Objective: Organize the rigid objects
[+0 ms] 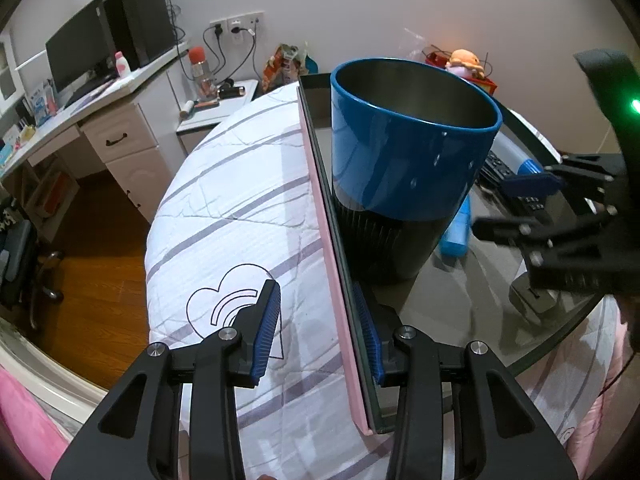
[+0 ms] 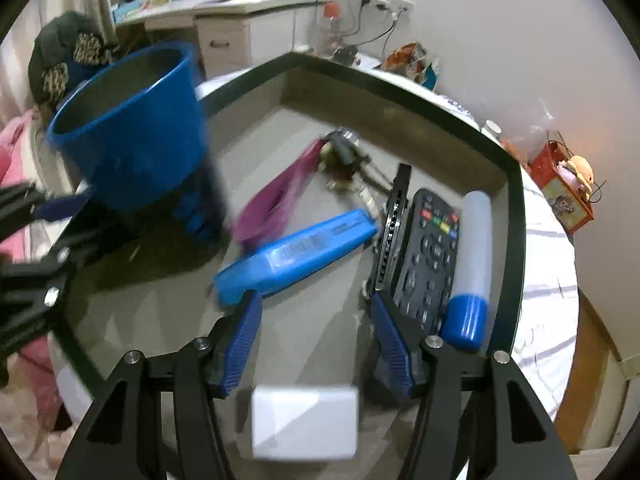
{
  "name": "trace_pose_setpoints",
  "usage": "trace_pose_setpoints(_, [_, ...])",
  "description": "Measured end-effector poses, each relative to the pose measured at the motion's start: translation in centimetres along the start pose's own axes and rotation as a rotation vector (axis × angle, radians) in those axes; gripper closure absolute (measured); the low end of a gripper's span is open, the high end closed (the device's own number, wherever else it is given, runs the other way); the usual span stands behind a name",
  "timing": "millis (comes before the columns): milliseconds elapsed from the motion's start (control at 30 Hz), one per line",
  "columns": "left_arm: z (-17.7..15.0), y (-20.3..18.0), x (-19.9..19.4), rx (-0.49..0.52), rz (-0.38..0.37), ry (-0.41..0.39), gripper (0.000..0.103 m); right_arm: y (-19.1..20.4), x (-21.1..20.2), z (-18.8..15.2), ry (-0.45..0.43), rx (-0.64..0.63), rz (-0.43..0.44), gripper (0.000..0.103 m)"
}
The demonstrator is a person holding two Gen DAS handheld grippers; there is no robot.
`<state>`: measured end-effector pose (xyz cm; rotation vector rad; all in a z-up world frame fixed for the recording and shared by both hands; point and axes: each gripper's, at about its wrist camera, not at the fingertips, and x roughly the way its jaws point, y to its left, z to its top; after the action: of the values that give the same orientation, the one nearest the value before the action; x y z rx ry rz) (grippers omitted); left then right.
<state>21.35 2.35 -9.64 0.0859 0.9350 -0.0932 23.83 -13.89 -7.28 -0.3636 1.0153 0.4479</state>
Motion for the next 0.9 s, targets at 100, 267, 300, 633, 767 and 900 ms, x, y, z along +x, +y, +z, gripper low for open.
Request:
trace_pose_setpoints(100, [0.0, 0.0, 0.1, 0.000, 0.004, 0.003, 0.064, -1.2, 0.6, 0.5, -0.008, 0.062, 0.048, 0.044])
trace_pose_setpoints(267, [0.0, -0.1, 0.0, 0.007, 0.000, 0.002, 0.063, -1.9, -0.5, 0.3, -0.033, 0.092, 0.065, 0.044])
trace_pose_setpoints(300, [0.0, -0.1, 0.0, 0.009, 0.000, 0.002, 0.063, -2.3, -0.9, 0.0, -0.042, 0.108, 0.072, 0.044])
trace_pose_setpoints(633, [-0.1, -0.7, -0.2, 0.023, -0.010, -0.001, 0.060, -5.8, -2.3, -0.5, -0.100, 0.219, -0.025, 0.044])
trace_pose_setpoints(767, [0.0, -0.7, -0.1, 0.023, -0.005, 0.002, 0.060, -6.2, -1.5, 0.7, -0.106, 0.214, 0.020, 0.044])
trace_pose_setpoints(900, [0.0, -0.7, -0.1, 0.022, -0.005, 0.002, 0.059, -7.0, -0.3, 1.8, -0.117, 0.297, 0.180, 0.043])
